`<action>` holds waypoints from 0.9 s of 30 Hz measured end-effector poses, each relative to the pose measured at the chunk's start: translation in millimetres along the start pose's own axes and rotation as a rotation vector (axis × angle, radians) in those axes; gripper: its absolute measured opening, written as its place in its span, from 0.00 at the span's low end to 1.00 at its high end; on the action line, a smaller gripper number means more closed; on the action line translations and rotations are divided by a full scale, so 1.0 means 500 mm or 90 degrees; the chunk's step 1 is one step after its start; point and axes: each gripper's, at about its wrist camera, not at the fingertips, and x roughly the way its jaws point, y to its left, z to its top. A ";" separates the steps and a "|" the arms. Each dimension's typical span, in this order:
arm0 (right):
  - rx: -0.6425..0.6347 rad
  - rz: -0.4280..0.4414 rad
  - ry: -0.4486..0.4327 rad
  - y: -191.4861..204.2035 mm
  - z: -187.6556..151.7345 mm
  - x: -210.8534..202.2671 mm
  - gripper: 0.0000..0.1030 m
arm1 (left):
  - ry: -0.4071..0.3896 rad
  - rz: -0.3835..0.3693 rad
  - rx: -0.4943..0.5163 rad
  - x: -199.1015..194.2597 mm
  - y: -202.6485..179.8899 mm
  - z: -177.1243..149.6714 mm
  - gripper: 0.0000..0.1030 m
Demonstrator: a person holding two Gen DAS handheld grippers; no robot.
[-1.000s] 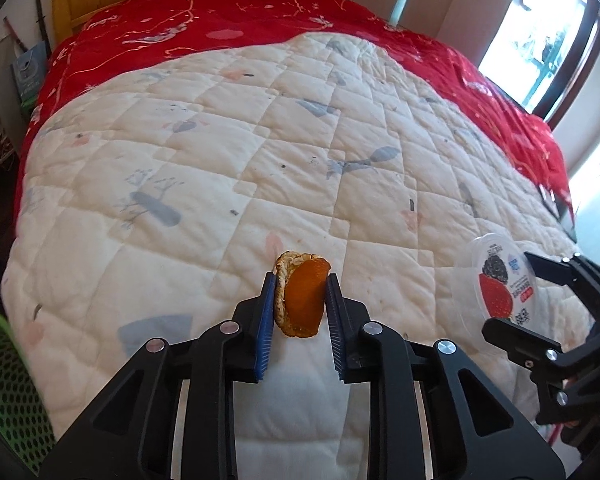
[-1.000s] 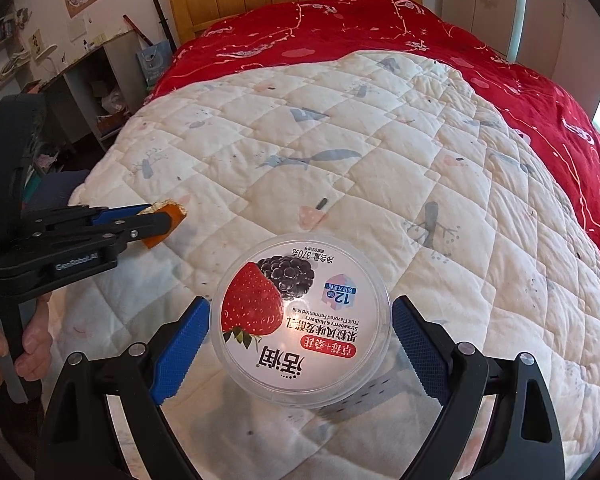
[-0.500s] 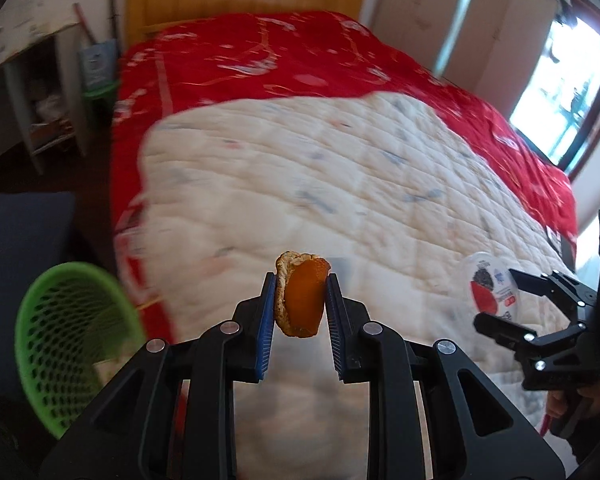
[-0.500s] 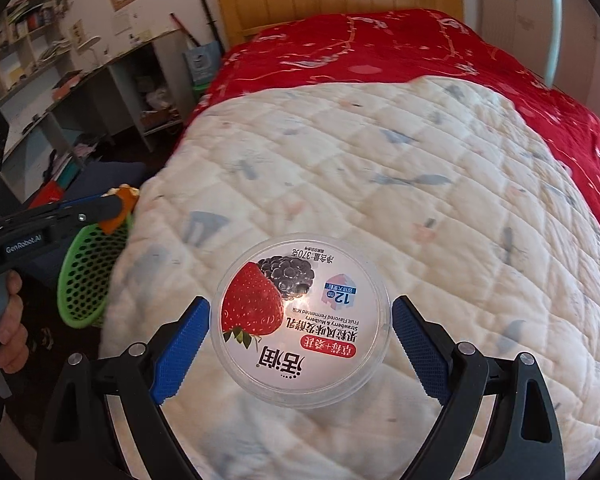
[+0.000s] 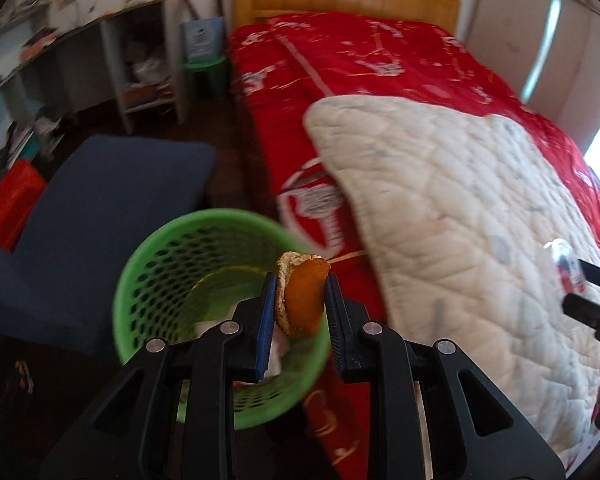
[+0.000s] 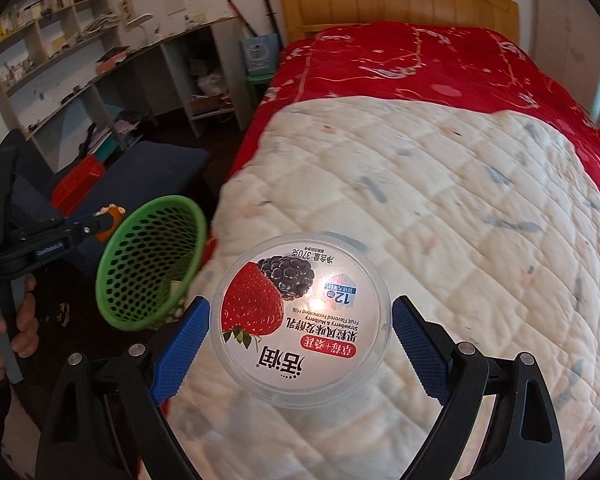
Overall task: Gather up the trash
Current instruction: 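Drop the orange peel into the basket with the left tool while the right tool carries the yogurt cup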
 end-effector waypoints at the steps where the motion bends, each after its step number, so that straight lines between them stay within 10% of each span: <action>1: -0.003 0.003 0.000 0.009 0.003 0.002 0.86 | 0.005 0.010 -0.005 0.006 0.016 -0.003 0.23; 13: -0.033 0.039 0.014 0.108 0.032 0.050 0.86 | 0.040 0.056 -0.037 0.042 0.112 -0.025 0.25; 27: -0.044 0.060 0.027 0.150 0.042 0.081 0.86 | 0.012 0.061 -0.059 -0.003 0.140 -0.027 0.57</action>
